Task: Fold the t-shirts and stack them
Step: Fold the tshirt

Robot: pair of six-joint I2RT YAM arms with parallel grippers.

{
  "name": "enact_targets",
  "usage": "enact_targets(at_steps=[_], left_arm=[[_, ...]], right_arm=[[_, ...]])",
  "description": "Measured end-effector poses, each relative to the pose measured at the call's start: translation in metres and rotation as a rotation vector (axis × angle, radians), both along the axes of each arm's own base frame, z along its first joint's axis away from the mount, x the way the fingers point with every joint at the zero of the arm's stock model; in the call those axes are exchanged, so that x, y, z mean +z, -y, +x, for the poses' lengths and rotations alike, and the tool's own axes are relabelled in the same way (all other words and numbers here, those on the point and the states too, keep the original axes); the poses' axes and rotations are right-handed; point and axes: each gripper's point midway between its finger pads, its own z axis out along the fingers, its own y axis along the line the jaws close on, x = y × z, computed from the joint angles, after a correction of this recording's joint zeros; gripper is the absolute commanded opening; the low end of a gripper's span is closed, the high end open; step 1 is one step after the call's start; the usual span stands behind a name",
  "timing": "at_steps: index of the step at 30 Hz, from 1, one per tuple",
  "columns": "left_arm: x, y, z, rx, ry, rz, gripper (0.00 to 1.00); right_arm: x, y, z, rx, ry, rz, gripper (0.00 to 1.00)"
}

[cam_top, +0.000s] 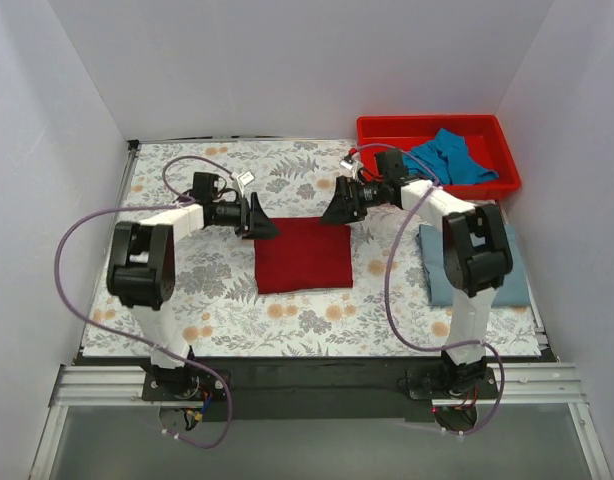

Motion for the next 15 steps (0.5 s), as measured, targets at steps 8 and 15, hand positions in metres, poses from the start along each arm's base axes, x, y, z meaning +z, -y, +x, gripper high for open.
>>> enact_targets(at_steps=[8, 15], left_arm=[[0.057, 0.04, -0.141, -0.156, -0.047, -0.086, 0.56], [-0.02, 0.043, -0.146, -0.085, -0.292, 0.001, 0.55]], right_arm=[[0.057, -0.03, -0.146, 0.212, -0.036, 0.093, 0.98], [-0.052, -0.011, -0.175, 0.181, -0.365, -0.039, 0.98]])
